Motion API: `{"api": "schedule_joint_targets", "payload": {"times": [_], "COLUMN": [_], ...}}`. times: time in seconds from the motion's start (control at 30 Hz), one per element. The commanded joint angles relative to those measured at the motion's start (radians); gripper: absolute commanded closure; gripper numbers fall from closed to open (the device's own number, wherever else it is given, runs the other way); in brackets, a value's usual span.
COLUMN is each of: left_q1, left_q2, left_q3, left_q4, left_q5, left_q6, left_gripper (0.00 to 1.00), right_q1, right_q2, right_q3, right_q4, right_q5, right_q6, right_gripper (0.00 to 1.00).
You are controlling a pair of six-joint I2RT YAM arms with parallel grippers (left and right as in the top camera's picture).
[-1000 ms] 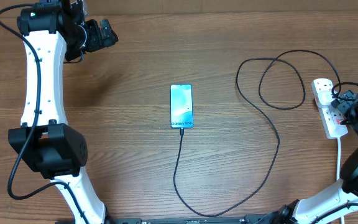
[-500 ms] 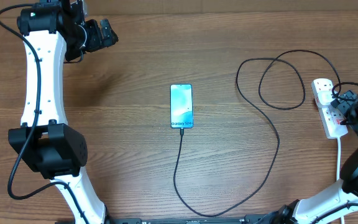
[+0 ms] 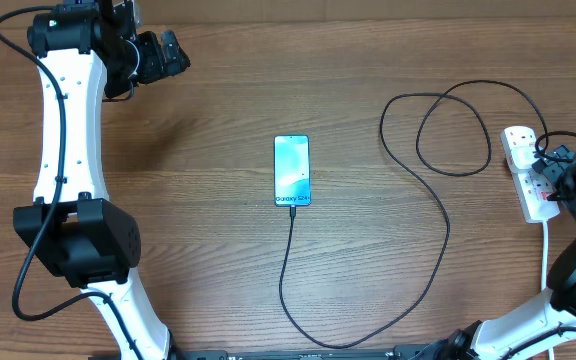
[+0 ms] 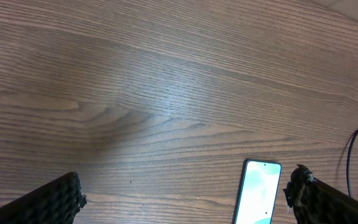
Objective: Plug charger to phone and switch on socket
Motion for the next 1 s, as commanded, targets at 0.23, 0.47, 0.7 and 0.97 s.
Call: {"api": "schedule_joint_targets", "payload": {"times": [0.23, 0.47, 0.7, 0.97], "left_q1": [-0.002, -0.002, -0.002, -0.002], "left_q2": [-0.01, -0.01, -0.01, -0.01], "left_q3": [0.01, 0.01, 0.01, 0.01], "left_q4": [0.0, 0.001, 0.001, 0.001], "left_q5": [0.009, 0.009, 0.009, 0.009], "left_q6": [-0.006, -0.006, -0.006, -0.006], "left_gripper": [0.01, 0.0, 0.0, 0.0], "right_q1": [0.013, 0.013, 0.013, 0.013], "right_q2": [0.027, 0.035, 0.035, 0.035], "right_q3": [-0.014, -0.014, -0.014, -0.014], "right_q4": [-0.042, -0.051, -0.064, -0.064], "right_q5": [-0.093, -0.093, -0.095, -0.095], "right_q6": [-0.028, -0.028, -0.028, -0.028], "right_gripper": [0.0, 0.0, 0.0, 0.0]}}
